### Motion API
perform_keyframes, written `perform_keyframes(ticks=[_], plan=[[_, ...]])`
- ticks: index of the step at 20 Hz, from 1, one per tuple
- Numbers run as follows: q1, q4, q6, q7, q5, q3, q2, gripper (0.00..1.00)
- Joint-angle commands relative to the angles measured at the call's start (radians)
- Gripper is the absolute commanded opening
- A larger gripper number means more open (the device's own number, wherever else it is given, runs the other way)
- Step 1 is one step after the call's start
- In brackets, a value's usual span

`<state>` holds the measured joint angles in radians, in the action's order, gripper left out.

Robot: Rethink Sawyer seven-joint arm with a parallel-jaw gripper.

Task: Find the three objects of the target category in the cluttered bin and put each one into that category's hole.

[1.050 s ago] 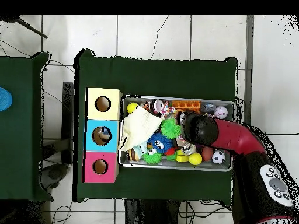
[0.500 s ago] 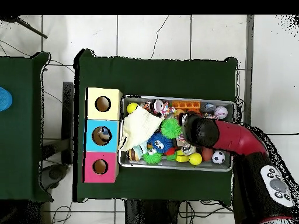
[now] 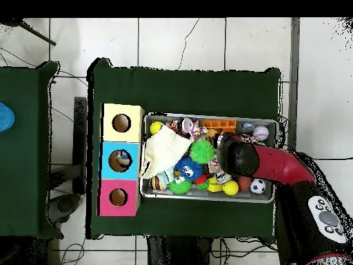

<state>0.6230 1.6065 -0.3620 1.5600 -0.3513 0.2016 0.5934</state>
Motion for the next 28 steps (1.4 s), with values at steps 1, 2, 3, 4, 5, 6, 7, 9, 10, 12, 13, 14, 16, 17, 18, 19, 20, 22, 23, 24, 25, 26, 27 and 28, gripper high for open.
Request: perform_keyframes(ticks=[1,2,3,4,5,6,7,9,10,12,13,14,16,17,18,19,20,22,23,24,25,26,27,28], plan=[[0.027,0.001,0.059,0.060,-0.047,0.018,-0.063,1.00],[0.027,0.003,0.056,0.061,-0.044,0.018,-0.064,1.00],[0.027,0.005,0.052,0.062,-0.041,0.018,-0.066,1.00],[0.027,0.008,0.055,0.067,-0.040,0.014,-0.071,1.00],[0.028,0.013,0.052,0.072,-0.034,0.015,-0.073,1.00],[0.028,0.016,0.049,0.077,-0.029,0.015,-0.075,1.00],[0.029,0.018,0.043,0.078,-0.024,0.017,-0.076,1.00],[0.033,0.021,0.028,0.078,-0.014,0.021,-0.077,1.00],[0.035,0.022,0.019,0.078,-0.008,0.024,-0.077,1.00],[0.037,0.021,-0.002,0.078,0.004,0.028,-0.075,1.00],[0.039,0.023,-0.015,0.079,0.012,0.031,-0.073,1.00],[0.038,0.024,-0.029,0.081,0.021,0.033,-0.069,1.00],[0.039,0.029,-0.052,0.085,0.037,0.037,-0.062,1.00],[0.038,0.031,-0.065,0.087,0.044,0.038,-0.058,1.00],[0.037,0.032,-0.074,0.088,0.050,0.038,-0.055,1.00],[0.037,0.032,-0.078,0.087,0.052,0.038,-0.053,1.00],[0.038,0.034,-0.078,0.084,0.053,0.039,-0.053,1.00],[0.037,0.033,-0.079,0.080,0.052,0.037,-0.053,1.00],[0.038,0.033,-0.076,0.078,0.052,0.037,-0.055,1.00],[0.039,0.034,-0.072,0.076,0.050,0.038,-0.057,1.00],[0.040,0.035,-0.070,0.075,0.050,0.037,-0.058,1.00],[0.043,0.036,-0.067,0.075,0.050,0.038,-0.060,1.00],[0.044,0.036,-0.062,0.076,0.048,0.039,-0.064,1.00],[0.044,0.037,-0.060,0.076,0.048,0.039,-0.066,1.00]])
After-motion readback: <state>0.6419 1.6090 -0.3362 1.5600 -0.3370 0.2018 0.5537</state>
